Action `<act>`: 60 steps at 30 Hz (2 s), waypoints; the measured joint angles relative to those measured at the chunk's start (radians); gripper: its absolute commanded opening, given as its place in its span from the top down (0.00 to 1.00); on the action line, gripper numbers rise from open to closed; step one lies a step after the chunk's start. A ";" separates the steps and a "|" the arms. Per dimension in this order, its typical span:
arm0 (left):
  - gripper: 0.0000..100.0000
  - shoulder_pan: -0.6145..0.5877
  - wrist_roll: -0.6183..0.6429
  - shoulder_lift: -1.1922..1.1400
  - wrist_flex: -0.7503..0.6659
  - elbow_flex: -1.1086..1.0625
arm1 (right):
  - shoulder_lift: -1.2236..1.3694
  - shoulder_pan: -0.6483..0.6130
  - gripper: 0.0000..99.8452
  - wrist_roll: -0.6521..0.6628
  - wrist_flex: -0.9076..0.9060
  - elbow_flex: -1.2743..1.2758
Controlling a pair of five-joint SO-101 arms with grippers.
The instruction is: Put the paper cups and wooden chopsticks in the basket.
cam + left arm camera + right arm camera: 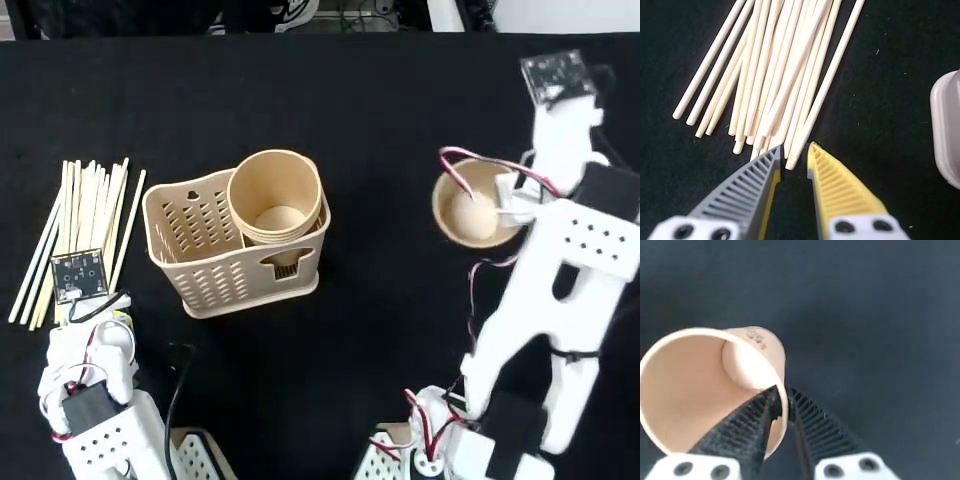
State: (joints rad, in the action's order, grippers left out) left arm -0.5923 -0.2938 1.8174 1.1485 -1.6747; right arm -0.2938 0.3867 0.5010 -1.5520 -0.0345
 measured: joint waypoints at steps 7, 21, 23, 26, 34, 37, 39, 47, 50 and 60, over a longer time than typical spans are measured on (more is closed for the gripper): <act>0.90 0.000 0.000 0.000 0.000 0.000 | -0.009 -0.218 0.99 -0.150 -0.180 -0.287; 0.90 0.000 0.000 0.000 0.000 0.000 | -0.399 -0.858 0.99 -0.245 -0.161 -0.350; 0.90 0.000 0.000 0.000 0.000 0.000 | -0.379 -0.876 0.99 -0.255 -0.152 -0.351; 0.90 0.000 0.000 0.000 0.000 0.000 | -0.341 -0.885 0.99 -0.256 -0.144 -0.351; 0.90 0.000 0.000 0.000 0.000 0.000 | -0.192 -0.856 0.99 -0.256 -0.117 -0.351; 0.90 0.000 0.000 0.000 0.000 0.000 | -0.158 -0.847 0.99 -0.258 -0.092 -0.351; 0.90 0.000 0.000 0.000 0.000 0.000 | -0.149 -0.844 0.99 -0.258 -0.078 -0.351; 0.90 0.000 0.000 0.000 0.000 0.000 | -0.147 -0.844 0.99 -0.316 -0.072 -0.496; 0.90 0.000 0.000 0.000 0.000 0.000 | -0.143 -0.844 0.99 -0.342 -0.057 -0.528; 0.90 0.000 0.000 0.000 0.000 0.000 | 0.028 -0.844 0.99 -0.348 -0.037 -0.430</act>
State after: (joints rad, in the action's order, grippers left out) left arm -0.5923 -0.2938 1.8174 1.1485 -1.6747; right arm -0.2662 -0.4572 0.1527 -1.5888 -0.4641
